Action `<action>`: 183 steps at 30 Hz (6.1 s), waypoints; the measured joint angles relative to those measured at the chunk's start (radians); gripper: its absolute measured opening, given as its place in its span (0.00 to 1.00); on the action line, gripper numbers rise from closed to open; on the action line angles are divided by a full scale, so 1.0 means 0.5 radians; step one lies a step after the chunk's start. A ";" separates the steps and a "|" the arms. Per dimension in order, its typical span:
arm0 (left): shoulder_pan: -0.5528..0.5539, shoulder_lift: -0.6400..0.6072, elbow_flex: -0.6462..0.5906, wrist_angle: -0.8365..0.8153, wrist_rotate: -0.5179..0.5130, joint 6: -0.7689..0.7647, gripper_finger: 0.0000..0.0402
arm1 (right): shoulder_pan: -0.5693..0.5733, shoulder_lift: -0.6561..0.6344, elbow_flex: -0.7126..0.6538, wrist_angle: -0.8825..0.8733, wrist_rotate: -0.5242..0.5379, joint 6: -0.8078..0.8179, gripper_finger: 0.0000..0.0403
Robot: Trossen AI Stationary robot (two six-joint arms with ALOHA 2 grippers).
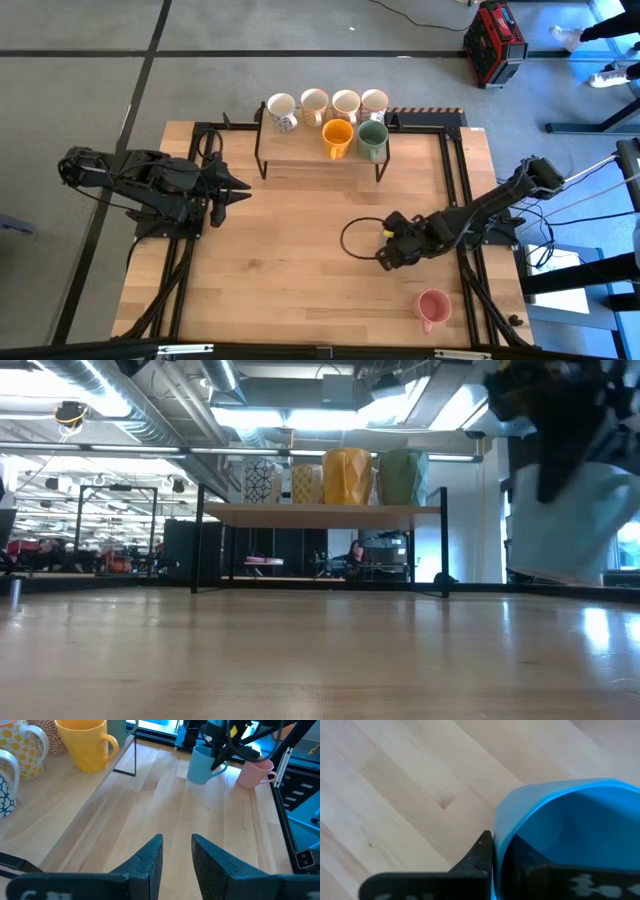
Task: Place coffee mugs
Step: Put the blue mug on the shelf
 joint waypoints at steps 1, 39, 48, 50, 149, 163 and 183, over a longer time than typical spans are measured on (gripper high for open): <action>-0.001 0.000 0.000 0.000 0.000 0.000 0.24 | -0.018 0.049 0.051 -0.007 0.004 -0.060 0.02; -0.001 0.000 0.001 0.018 0.017 -0.017 0.24 | -0.335 1.156 1.033 0.208 -0.236 -0.760 0.23; -0.001 0.000 0.001 0.018 0.017 -0.020 0.24 | -0.334 1.138 1.122 0.145 -0.237 -0.762 0.37; -0.001 0.000 0.001 0.018 0.017 -0.018 0.24 | -0.333 1.124 1.171 0.087 -0.253 -0.781 0.38; 0.000 -0.357 0.001 0.007 0.170 -0.158 0.24 | -0.227 0.793 1.023 0.852 1.214 -1.096 0.06; 0.000 -0.355 0.001 0.000 0.173 -0.157 0.24 | -0.434 1.323 2.096 -0.263 1.320 -0.594 0.06; -0.001 -0.354 0.001 0.001 0.097 -0.156 0.24 | -0.825 1.415 2.103 -0.205 1.211 -0.574 0.06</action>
